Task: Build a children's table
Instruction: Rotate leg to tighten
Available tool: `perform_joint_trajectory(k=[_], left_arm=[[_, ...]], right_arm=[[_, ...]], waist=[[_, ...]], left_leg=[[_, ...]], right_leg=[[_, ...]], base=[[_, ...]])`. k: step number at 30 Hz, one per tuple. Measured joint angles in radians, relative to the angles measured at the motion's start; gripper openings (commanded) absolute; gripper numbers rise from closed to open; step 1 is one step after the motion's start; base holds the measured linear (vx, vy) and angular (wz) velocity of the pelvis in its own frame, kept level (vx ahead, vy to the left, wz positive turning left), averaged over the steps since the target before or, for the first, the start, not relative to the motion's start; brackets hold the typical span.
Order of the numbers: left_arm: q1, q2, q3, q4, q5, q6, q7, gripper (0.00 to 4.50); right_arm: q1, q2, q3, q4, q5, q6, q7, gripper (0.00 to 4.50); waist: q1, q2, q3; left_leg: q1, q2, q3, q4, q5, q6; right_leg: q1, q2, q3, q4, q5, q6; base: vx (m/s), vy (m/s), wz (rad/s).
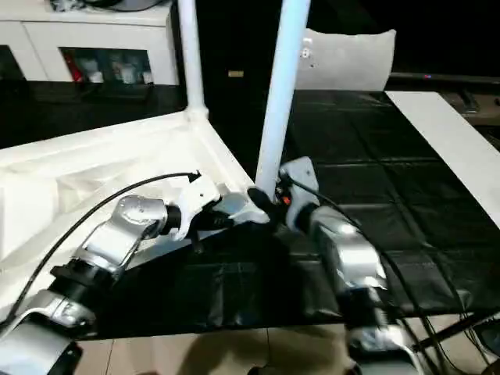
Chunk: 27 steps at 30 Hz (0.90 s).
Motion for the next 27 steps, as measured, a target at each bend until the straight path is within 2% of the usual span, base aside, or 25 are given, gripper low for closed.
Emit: perform_joint_trajectory(k=[4,9,13,14,17,19,22,23,27], left_arm=[[0.001,0.044,-0.015,-0.001,-0.001,-0.042,-0.054,0.00],[0.008,0.103,-0.040,0.003,-0.019,-0.138,-0.172,0.00],[0.009,0.153,-0.059,0.022,-0.038,-0.234,-0.289,0.00],[0.008,0.166,-0.069,0.022,-0.039,-0.258,-0.321,0.00],[0.007,0.180,-0.089,0.022,-0.049,-0.293,-0.382,0.00],[0.005,0.180,-0.100,0.021,-0.055,-0.305,-0.411,0.00],[0.002,0.181,-0.113,0.021,-0.057,-0.322,-0.438,0.00],[0.001,0.182,-0.118,0.021,-0.057,-0.329,-0.446,0.00],[-0.004,0.183,-0.125,0.030,-0.057,-0.347,-0.465,0.00]], right_arm=[[0.027,-0.065,0.025,-0.011,0.000,-0.052,0.098,3.41],[0.057,-0.188,0.065,-0.044,0.007,-0.121,0.305,3.41],[0.062,-0.266,0.090,-0.044,0.045,-0.141,0.485,3.41],[0.062,-0.277,0.093,-0.043,0.052,-0.142,0.524,3.08],[0.061,-0.292,0.104,-0.040,0.068,-0.148,0.580,3.05],[0.056,-0.291,0.119,-0.038,0.075,-0.152,0.607,2.66],[0.054,-0.290,0.131,-0.038,0.089,-0.140,0.654,2.56],[0.054,-0.290,0.133,-0.038,0.099,-0.130,0.671,2.34],[0.054,-0.294,0.138,-0.040,0.118,-0.104,0.701,2.13]], waist=[[0.006,0.001,0.000],[0.022,0.001,0.001],[0.030,0.000,0.001],[0.033,0.000,0.001],[0.045,0.000,0.001],[0.049,0.000,0.001],[0.050,0.000,0.000],[0.050,0.000,0.000],[0.052,0.000,0.000]], left_leg=[[0.000,0.000,0.000,0.001,0.000,-0.001],[0.000,0.000,0.000,0.001,0.000,-0.001],[0.000,0.000,0.000,0.001,0.000,0.000],[0.000,0.000,0.000,0.001,0.000,0.000],[0.000,0.000,0.000,0.001,0.000,0.000],[0.001,0.000,0.000,0.001,0.000,0.000],[0.000,0.000,0.000,0.002,0.000,0.000],[0.000,0.000,0.000,0.002,0.000,0.000],[0.000,0.000,0.000,0.002,0.000,0.000]], right_leg=[[0.000,0.000,0.000,0.000,0.000,0.000],[0.000,0.000,0.000,0.000,0.000,0.000],[0.000,0.000,0.000,0.000,0.000,0.000],[0.000,0.000,0.000,0.000,0.000,0.000],[0.001,0.000,0.000,0.000,0.000,0.000],[0.001,0.000,0.000,0.000,0.000,0.000],[0.001,0.000,0.000,0.000,0.000,0.000],[0.001,0.000,0.000,0.000,0.000,0.000],[0.001,0.000,0.000,0.000,0.000,0.000]], base=[[0.000,0.000,0.00],[0.000,0.000,0.00],[0.000,0.000,0.00],[0.000,0.000,0.00],[0.000,0.000,0.00],[0.000,0.000,0.00],[0.000,0.000,0.00],[0.000,0.000,0.00],[0.000,0.000,0.00]])
